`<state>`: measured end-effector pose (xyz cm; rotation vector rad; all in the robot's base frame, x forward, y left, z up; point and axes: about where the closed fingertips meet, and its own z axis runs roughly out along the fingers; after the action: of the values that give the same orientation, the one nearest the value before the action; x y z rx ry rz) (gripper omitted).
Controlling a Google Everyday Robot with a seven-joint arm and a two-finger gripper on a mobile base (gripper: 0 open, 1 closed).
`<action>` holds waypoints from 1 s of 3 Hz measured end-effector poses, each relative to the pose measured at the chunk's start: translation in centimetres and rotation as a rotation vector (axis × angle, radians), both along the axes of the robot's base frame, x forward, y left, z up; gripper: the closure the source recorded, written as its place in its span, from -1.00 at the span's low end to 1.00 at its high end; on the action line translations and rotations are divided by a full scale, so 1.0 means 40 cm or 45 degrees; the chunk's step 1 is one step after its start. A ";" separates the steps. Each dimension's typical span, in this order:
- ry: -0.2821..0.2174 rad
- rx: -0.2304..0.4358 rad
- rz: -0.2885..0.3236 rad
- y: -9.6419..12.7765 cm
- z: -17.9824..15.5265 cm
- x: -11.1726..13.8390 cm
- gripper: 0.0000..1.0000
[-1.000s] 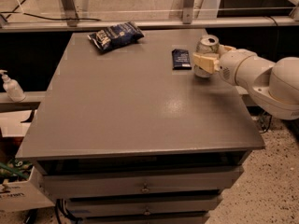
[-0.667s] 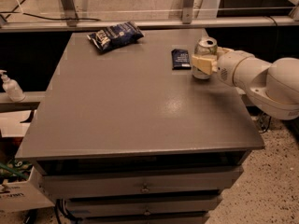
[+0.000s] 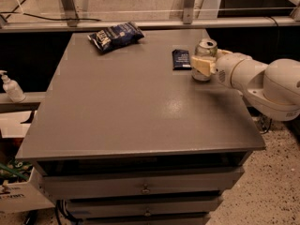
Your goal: Move 7up can near rxbar blueberry
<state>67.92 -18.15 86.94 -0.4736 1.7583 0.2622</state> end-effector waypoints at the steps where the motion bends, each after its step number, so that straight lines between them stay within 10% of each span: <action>1: 0.012 0.001 0.001 0.004 -0.007 -0.003 -0.73; 3: 0.023 0.004 0.025 0.008 -0.003 -0.018 -1.00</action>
Offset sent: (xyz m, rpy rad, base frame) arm -0.0059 -0.0001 -0.0009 -0.0004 0.0169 -0.0023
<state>67.18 -17.82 86.83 -0.4880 1.7713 0.2841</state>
